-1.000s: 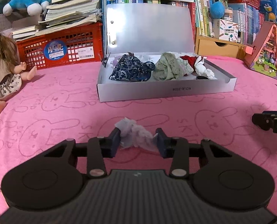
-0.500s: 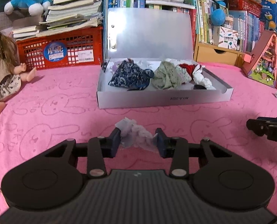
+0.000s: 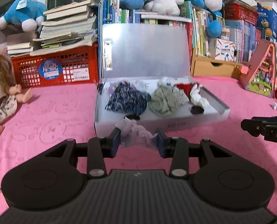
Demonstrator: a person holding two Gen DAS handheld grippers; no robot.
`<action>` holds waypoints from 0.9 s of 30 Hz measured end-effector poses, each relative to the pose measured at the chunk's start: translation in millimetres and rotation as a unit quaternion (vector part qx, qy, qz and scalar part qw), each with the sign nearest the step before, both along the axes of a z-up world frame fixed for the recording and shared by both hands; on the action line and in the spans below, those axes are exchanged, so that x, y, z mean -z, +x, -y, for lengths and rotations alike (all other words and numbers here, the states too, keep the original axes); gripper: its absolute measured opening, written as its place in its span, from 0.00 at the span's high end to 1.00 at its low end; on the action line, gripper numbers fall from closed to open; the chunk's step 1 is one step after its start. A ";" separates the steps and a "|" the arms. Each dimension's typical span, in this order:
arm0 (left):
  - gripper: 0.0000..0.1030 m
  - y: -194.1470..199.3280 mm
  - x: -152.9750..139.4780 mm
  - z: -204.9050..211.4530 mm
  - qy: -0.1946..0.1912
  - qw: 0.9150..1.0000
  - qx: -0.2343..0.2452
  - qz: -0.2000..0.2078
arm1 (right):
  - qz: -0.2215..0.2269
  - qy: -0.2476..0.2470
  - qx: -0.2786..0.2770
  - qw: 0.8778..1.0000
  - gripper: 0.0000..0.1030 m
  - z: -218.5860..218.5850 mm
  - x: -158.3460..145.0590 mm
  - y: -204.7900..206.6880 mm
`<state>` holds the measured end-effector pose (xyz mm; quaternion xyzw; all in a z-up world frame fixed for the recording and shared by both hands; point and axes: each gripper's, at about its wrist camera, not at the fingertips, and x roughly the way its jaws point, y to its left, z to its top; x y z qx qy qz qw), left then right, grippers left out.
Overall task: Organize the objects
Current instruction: 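Carry tissue into box and open left while right drops puck inside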
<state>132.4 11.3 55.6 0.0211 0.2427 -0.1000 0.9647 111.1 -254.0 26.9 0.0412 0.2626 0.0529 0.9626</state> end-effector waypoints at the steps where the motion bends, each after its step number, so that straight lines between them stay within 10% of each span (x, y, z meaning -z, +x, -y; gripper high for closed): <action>1: 0.55 4.9 -3.6 -0.9 -0.003 1.000 0.001 0.003 | 0.000 0.003 -0.001 1.000 0.65 0.7 -4.4 5.2; 12: 0.55 65.5 -21.4 -2.5 -0.019 1.000 -0.006 -0.002 | -0.015 0.062 -0.003 0.998 0.65 2.5 -33.7 72.0; 27: 0.55 117.2 8.6 6.2 0.002 0.999 -0.023 -0.026 | -0.066 0.086 0.011 0.994 0.65 -20.2 2.7 125.8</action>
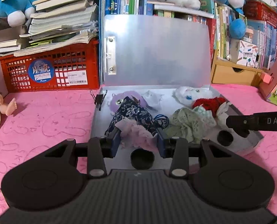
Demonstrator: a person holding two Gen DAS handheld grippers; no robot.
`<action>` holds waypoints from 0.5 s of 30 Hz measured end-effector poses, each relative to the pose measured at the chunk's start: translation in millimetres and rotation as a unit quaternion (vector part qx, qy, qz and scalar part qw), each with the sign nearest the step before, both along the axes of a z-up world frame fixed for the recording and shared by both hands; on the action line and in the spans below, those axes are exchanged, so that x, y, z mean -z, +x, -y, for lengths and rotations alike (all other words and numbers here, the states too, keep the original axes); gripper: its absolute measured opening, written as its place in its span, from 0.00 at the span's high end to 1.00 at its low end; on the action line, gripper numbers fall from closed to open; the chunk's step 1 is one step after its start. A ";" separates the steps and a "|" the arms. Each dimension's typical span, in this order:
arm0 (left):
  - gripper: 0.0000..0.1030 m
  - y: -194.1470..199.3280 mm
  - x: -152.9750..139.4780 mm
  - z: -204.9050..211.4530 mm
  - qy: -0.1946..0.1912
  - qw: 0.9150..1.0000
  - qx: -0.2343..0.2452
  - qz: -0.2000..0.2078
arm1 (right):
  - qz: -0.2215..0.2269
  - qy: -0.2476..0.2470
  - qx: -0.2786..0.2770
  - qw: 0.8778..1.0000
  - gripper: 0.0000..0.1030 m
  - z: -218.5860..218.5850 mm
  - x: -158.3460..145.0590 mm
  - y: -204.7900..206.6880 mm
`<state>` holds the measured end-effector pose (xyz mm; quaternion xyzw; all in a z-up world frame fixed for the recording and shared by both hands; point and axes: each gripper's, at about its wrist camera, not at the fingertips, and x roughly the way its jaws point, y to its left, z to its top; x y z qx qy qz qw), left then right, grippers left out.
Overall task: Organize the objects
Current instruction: 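Carry tissue into box and open left while right drops puck inside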
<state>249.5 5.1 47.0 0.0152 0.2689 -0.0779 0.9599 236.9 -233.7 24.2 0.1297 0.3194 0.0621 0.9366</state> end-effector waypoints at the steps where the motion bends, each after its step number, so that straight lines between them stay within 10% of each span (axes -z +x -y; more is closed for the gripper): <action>1: 0.55 2.3 2.3 0.2 0.003 1.000 0.000 -0.001 | -0.002 -0.002 0.000 1.000 0.65 -1.4 2.3 2.0; 15: 0.55 22.7 19.9 1.9 0.013 1.000 -0.008 -0.017 | -0.018 -0.035 -0.003 0.999 0.65 -18.5 22.7 23.2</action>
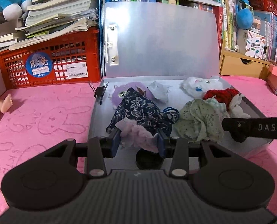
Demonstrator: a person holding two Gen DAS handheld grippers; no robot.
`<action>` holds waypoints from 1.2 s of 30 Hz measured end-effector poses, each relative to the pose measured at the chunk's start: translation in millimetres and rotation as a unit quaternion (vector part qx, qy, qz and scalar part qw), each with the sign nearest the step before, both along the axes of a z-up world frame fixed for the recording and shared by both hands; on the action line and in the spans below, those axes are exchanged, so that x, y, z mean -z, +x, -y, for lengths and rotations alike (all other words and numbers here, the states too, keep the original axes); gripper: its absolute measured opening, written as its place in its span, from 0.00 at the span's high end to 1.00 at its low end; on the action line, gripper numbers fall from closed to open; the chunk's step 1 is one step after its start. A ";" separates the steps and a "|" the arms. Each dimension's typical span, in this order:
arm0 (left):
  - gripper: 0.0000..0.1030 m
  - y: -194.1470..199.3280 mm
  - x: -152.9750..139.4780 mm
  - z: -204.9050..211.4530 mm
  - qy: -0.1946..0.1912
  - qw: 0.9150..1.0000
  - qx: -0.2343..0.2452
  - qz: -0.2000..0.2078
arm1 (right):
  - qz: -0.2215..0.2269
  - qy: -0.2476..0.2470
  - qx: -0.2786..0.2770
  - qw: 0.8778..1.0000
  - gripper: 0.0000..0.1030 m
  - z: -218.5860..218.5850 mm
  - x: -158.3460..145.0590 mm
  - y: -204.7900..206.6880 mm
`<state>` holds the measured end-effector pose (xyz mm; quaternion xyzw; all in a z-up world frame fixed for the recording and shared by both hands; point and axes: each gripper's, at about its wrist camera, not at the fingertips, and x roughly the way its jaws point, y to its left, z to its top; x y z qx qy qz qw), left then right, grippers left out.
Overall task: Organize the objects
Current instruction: 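Carry tissue into box and open left while right drops puck inside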
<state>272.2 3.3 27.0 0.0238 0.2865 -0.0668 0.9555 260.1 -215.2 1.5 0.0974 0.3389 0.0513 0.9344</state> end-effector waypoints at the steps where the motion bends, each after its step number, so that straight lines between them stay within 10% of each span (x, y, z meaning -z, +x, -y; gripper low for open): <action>1: 0.55 1.0 1.0 0.2 0.000 1.000 0.000 -0.001 | -0.001 -0.001 0.001 1.000 0.65 -0.4 1.1 0.8; 25: 0.53 7.5 7.0 2.4 -0.009 1.000 0.007 -0.018 | -0.006 -0.012 0.001 1.000 0.62 -2.4 6.4 3.3; 36: 0.35 2.9 1.9 1.5 -0.016 1.000 0.008 -0.018 | -0.001 -0.013 0.011 1.000 0.45 0.1 2.6 -1.8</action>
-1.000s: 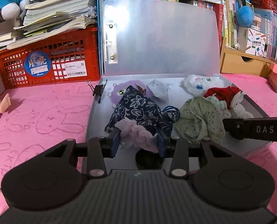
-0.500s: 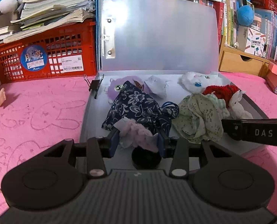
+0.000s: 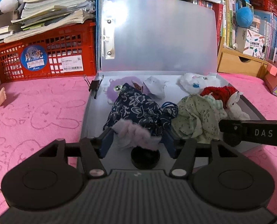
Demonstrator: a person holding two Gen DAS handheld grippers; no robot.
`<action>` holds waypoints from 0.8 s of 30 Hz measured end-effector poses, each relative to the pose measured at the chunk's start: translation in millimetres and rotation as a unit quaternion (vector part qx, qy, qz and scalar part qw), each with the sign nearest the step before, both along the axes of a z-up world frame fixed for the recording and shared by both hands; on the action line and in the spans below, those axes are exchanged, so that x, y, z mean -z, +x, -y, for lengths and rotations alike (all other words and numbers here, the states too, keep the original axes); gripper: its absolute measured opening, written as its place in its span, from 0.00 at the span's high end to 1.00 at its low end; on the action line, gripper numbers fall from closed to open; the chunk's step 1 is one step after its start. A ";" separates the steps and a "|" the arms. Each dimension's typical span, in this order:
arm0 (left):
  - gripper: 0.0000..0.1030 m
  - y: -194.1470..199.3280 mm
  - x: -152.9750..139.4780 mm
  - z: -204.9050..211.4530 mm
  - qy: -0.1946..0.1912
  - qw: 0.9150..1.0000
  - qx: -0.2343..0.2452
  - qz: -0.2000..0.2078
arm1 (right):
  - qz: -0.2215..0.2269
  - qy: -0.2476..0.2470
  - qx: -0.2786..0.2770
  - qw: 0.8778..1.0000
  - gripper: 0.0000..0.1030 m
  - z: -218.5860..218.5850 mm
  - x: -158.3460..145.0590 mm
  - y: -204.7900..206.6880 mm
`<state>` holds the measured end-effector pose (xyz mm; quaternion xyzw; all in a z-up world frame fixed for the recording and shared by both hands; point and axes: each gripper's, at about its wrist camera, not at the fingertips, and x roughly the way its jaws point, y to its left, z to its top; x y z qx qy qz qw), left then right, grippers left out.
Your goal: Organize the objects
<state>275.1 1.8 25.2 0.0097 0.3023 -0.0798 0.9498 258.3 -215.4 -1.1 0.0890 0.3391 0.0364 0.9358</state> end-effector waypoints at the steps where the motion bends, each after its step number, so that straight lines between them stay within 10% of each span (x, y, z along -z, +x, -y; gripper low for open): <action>1: 0.34 -0.8 -1.4 -0.2 -0.001 1.000 0.000 0.001 | 0.003 -0.002 0.000 1.000 0.44 -0.6 -1.4 -1.1; 24: 0.18 -65.3 -50.0 -9.8 -0.014 0.999 0.020 0.038 | 0.060 -0.019 -0.004 0.998 0.32 10.6 -47.9 -65.3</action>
